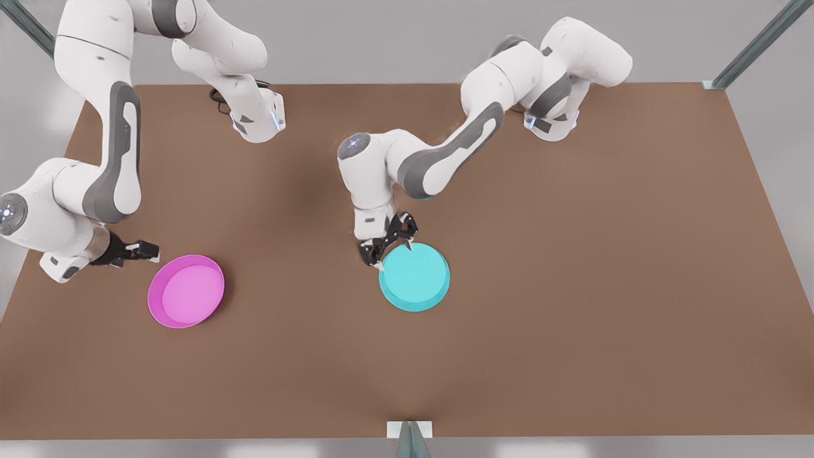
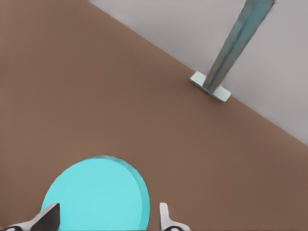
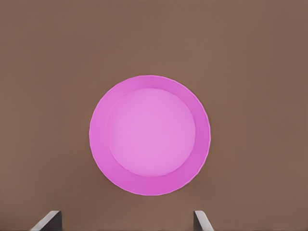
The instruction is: Flip the blue plate over with the left arm, and stack the pink plate on top of the blue plate with the right arm
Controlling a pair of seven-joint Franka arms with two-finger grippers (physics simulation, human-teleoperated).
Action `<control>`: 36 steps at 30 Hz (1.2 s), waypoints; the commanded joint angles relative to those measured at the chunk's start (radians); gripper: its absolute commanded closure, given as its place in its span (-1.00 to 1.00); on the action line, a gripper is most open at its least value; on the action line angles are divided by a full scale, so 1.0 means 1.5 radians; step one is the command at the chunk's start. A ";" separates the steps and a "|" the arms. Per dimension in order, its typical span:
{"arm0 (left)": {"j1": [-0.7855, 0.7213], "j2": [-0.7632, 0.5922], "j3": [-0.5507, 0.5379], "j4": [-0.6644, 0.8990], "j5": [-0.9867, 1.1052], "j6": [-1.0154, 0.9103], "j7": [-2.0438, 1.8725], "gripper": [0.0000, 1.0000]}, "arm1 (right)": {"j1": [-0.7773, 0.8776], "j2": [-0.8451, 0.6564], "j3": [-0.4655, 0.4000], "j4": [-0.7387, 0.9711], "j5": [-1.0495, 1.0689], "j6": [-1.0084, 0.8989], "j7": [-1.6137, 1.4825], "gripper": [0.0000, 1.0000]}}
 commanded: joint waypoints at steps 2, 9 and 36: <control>0.060 -0.022 -0.001 0.000 -0.242 -0.042 0.117 -1.00 | -0.010 0.018 -0.003 -0.002 0.015 0.025 -0.046 -1.00; 0.313 -0.308 0.056 -0.262 -0.295 -0.176 0.747 -1.00 | -0.016 0.124 -0.076 0.000 0.156 0.107 -0.264 -1.00; 0.355 -0.432 0.054 -0.430 -0.224 -0.095 0.789 -1.00 | -0.017 0.319 -0.138 0.071 0.428 0.094 -0.416 -0.27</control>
